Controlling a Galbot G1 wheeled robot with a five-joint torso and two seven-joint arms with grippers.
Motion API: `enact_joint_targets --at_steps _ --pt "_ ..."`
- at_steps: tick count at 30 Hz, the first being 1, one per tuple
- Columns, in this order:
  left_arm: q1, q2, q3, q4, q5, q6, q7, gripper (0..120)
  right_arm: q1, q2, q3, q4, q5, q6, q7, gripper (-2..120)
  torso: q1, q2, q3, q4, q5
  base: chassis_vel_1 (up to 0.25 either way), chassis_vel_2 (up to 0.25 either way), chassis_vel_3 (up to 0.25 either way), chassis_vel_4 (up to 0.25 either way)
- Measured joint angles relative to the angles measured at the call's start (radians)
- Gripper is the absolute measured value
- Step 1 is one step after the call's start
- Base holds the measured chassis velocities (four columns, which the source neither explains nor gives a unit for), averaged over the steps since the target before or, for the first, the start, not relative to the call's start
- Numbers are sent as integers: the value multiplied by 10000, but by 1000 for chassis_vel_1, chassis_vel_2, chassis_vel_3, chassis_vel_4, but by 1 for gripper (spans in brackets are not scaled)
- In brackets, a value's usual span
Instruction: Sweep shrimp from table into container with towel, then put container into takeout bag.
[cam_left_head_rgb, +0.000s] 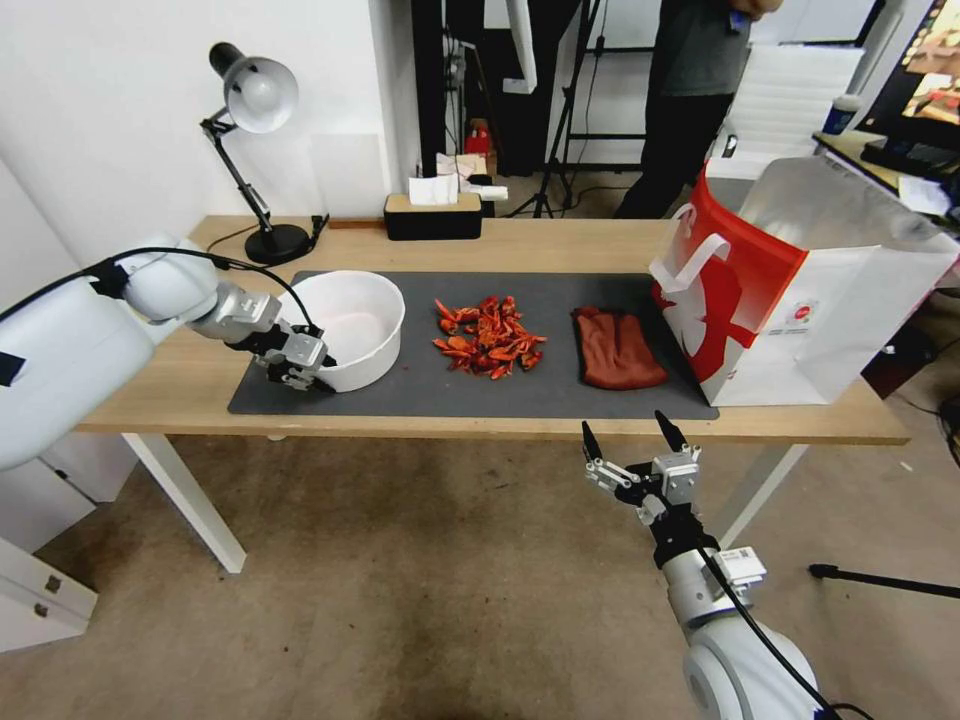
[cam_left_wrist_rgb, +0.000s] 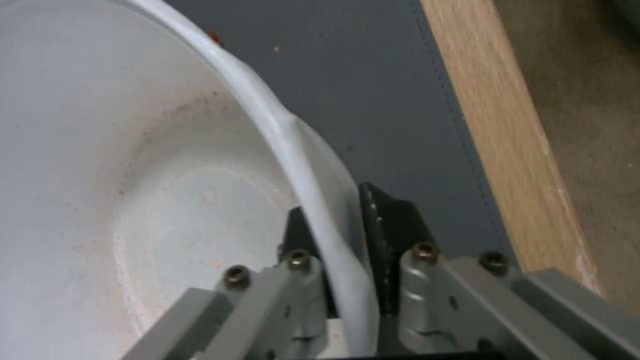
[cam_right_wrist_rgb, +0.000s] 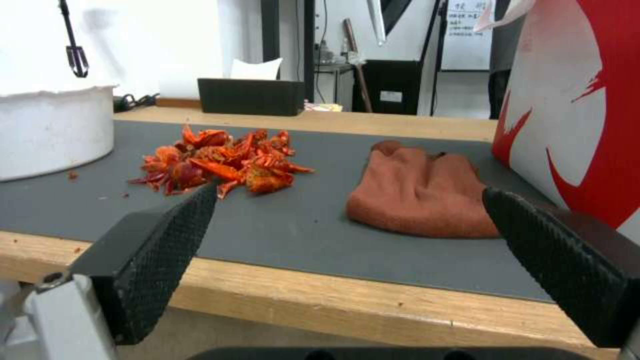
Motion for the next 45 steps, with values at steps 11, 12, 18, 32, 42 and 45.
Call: enact_joint_targets --at_steps 11,12,18,32,42,45 --pt "833 575 -1393 -1027 -94 -1008 62 0 70 -52 -44 0 0 0 70 100 0 -1 -1 1 2 0 0 0 0" --pt "1237 867 -1866 -1494 -109 -1279 84 0 78 -65 -58 -4 0 0 70 100 0 0 0 0 1 0 0 0 0" --pt "2571 1488 -3174 -2819 -49 -2173 286 0 117 -79 -91 -27 0 -13 71 100 0 0 -1 4 2 0 0 0 0" --pt "9770 2949 -6544 -7628 2451 -4231 -204 0 132 -143 -199 64 19 -96 97 100 -1 1 -2 4 1 0 0 0 0" --pt "10072 1115 -5427 -5571 4409 -4928 129 0 -175 -122 -30 392 12 -95 116 100 -1 -2 -1 4 -1 0 0 0 0" --pt "9652 622 -5059 -4673 4429 -5002 161 0 -244 -126 15 499 19 -96 127 100 -1 -2 -1 -1 1 0 0 0 0"
